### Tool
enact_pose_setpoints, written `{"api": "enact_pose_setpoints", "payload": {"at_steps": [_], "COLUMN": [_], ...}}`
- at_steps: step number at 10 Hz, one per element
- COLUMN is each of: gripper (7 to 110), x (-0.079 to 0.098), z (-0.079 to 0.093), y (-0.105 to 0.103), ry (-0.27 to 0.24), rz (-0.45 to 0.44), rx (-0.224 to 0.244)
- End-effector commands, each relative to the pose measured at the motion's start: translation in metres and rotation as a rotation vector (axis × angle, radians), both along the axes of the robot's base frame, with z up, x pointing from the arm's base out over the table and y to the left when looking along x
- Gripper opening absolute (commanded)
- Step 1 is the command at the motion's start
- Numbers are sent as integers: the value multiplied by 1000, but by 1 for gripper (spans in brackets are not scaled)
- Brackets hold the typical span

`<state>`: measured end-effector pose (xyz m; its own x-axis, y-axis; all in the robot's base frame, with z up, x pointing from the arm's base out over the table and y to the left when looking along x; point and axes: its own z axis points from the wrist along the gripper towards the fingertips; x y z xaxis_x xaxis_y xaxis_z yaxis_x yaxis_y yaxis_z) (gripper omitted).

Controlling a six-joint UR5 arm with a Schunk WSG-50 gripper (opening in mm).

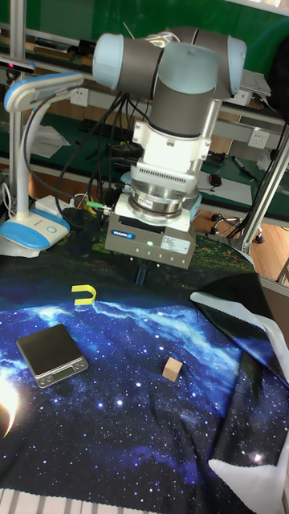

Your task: Place the block on the scale

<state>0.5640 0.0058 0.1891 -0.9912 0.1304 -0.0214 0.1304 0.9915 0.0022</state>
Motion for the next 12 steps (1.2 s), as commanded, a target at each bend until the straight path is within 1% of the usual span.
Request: {"api": "enact_pose_setpoints", "payload": {"at_steps": [1,2,3,4,5,6,7,8,10,12], "gripper": [7,7,7,7,7,7,7,7,7,7], "x": [34,49,65,79,96,113,131,142,149,148], "z": [-4,-10,-19,-32,-47,-67,-93,-112,-137,-159], "y": [15,21,32,40,50,63,78,88,101,118], "ry": [22,25,28,19,8,-9,-47,-71,-87,-99], "rz": [1,1,-3,-7,-19,-37,-53,-59,-70,-78], "rx": [2,-2,-1,-9,-23,-30,-33,-33,-26,-8]}}
